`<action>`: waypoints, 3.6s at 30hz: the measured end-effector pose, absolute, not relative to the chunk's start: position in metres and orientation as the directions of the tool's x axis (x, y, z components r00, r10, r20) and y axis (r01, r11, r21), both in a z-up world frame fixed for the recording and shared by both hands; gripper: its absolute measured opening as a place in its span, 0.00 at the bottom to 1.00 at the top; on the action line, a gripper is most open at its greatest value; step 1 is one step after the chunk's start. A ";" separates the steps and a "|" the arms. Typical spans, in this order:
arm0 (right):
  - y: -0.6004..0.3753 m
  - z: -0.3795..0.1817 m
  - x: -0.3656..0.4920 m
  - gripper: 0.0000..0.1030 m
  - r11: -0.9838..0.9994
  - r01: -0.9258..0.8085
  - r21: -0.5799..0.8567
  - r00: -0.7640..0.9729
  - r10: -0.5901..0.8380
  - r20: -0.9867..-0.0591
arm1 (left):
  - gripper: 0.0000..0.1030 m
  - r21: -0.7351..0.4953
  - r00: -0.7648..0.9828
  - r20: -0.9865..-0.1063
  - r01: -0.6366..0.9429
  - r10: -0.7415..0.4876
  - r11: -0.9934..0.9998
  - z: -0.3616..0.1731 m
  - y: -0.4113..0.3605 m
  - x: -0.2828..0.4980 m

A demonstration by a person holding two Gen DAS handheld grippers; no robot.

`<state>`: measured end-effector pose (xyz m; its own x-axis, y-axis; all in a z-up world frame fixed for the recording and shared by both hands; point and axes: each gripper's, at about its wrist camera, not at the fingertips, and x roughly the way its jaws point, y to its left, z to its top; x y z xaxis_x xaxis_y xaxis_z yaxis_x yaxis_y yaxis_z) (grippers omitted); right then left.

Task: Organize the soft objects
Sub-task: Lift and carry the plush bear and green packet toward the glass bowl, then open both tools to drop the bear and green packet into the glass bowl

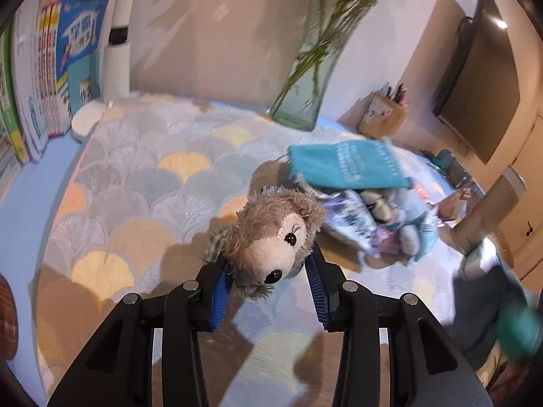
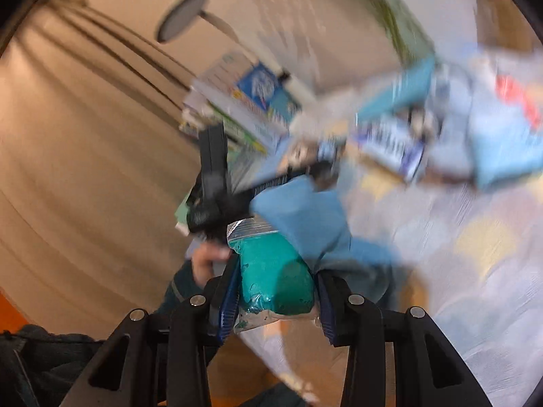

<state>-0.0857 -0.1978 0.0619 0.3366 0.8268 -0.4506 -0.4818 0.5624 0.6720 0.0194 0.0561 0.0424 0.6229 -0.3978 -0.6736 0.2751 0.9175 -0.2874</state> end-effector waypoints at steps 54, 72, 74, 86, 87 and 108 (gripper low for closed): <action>-0.193 0.007 -0.084 0.57 0.892 -0.366 0.267 0.451 0.421 -0.787 | 0.37 -0.169 0.604 -0.667 0.449 -0.437 0.878 0.058 -0.021 -0.024; -0.278 0.097 -0.130 0.36 0.868 -0.346 0.356 0.644 0.496 -0.582 | 0.37 -0.301 0.526 -0.472 0.658 -0.708 0.690 0.156 -0.073 -0.081; -0.313 0.110 -0.140 0.36 0.845 -0.321 0.428 0.675 0.521 -0.523 | 0.37 -0.304 0.491 -0.464 0.694 -0.737 0.653 0.162 -0.096 -0.087; -0.465 0.158 -0.209 0.36 0.933 -0.043 0.357 0.866 0.213 -0.452 | 0.37 -0.215 0.316 -0.481 0.862 -0.818 0.460 0.175 -0.264 -0.119; -0.476 0.159 -0.211 0.36 0.936 -0.016 0.352 0.867 0.188 -0.461 | 0.37 -0.205 0.312 -0.485 0.868 -0.817 0.452 0.175 -0.274 -0.122; -0.644 0.108 -0.163 0.60 0.799 0.403 0.446 0.774 -0.038 -0.632 | 0.55 0.034 0.441 -0.632 0.837 -0.637 0.546 0.120 -0.454 -0.110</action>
<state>-0.1628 -0.6445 0.1082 0.7744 -0.0383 -0.6315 0.4035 0.7988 0.4463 -0.1095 -0.4539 0.1201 0.4412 -0.6374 -0.6317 0.8371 0.5460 0.0338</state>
